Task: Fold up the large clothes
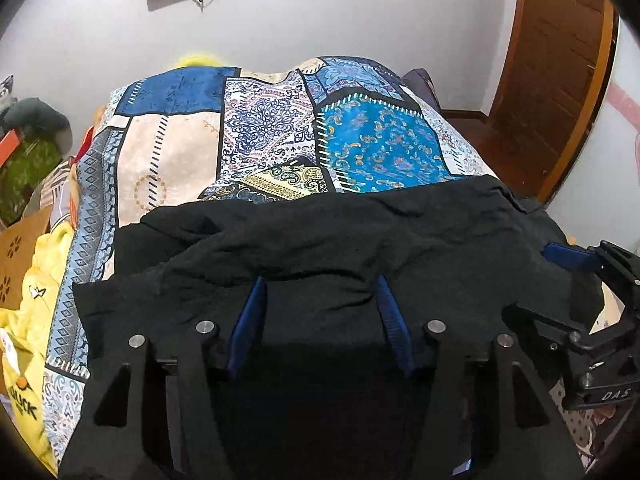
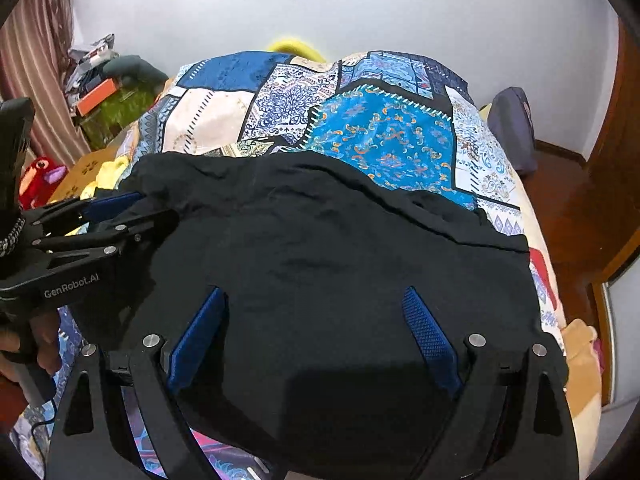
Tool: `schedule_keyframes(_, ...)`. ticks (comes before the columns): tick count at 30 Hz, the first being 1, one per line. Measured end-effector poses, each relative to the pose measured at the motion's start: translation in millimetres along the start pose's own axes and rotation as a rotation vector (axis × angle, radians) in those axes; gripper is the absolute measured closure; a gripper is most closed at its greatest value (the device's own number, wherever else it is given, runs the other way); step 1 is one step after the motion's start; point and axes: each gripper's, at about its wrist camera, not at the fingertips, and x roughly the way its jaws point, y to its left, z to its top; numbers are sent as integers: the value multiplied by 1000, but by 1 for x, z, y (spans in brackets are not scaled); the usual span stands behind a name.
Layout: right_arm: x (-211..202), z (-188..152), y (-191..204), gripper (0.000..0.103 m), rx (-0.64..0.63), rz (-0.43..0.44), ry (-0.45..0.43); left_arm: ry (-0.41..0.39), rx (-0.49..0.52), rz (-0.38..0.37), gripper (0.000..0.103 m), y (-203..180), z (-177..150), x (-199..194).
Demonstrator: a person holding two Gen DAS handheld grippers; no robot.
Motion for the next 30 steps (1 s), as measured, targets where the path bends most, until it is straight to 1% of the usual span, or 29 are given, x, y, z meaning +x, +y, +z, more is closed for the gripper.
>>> schedule_keyframes(4,-8,-3,1,15,1,-11,15,10,-38,-19,44,5,-2,-8)
schedule_keyframes(7,-17,-4,5,15,-10,-20,24,-2,-95,-33,44,13,-8,-27)
schedule_keyframes(9,-27,-3,8,15,-17,-16,11,-22,-144,-32,44,23,-16,-44)
schedule_keyframes(10,-32,-3,10,15,-18,-16,-1,-35,-180,-32,42,33,-22,-55)
schedule_keyframes(12,-42,0,15,15,-17,-6,-28,-55,-245,-32,34,50,-32,-71)
schedule_keyframes(14,-49,3,21,15,-14,10,-45,-84,-311,-40,20,69,-45,-87)
schedule_keyframes(16,-53,5,29,13,-18,28,-52,-101,-369,-41,13,86,-60,-98)
schedule_keyframes(18,-50,8,37,13,-30,32,-55,-91,-426,-54,11,100,-74,-101)
schedule_keyframes(21,-33,8,46,13,-52,10,-19,-30,-545,-136,11,124,-98,-93)
schedule_keyframes(22,-25,7,47,13,-57,5,1,-8,-591,-174,11,131,-106,-89)
schedule_keyframes(23,-18,4,48,13,-60,-1,25,12,-659,-230,11,139,-116,-82)
schedule_keyframes(24,-8,1,49,12,-65,-10,54,20,-695,-259,11,143,-122,-78)
schedule_keyframes(25,-5,-2,51,10,-82,-26,55,38,-746,-303,11,147,-130,-69)
schedule_keyframes(27,-5,-7,57,7,-131,-49,26,56,-801,-372,11,150,-138,-56)
schedule_keyframes(28,-5,-8,59,7,-142,-55,27,61,-826,-400,11,151,-141,-49)
schedule_keyframes(29,-5,-8,59,6,-149,-57,26,62,-844,-422,11,153,-143,-44)
schedule_keyframes(30,-5,-8,57,6,-146,-52,25,61,-852,-425,11,153,-142,-38)
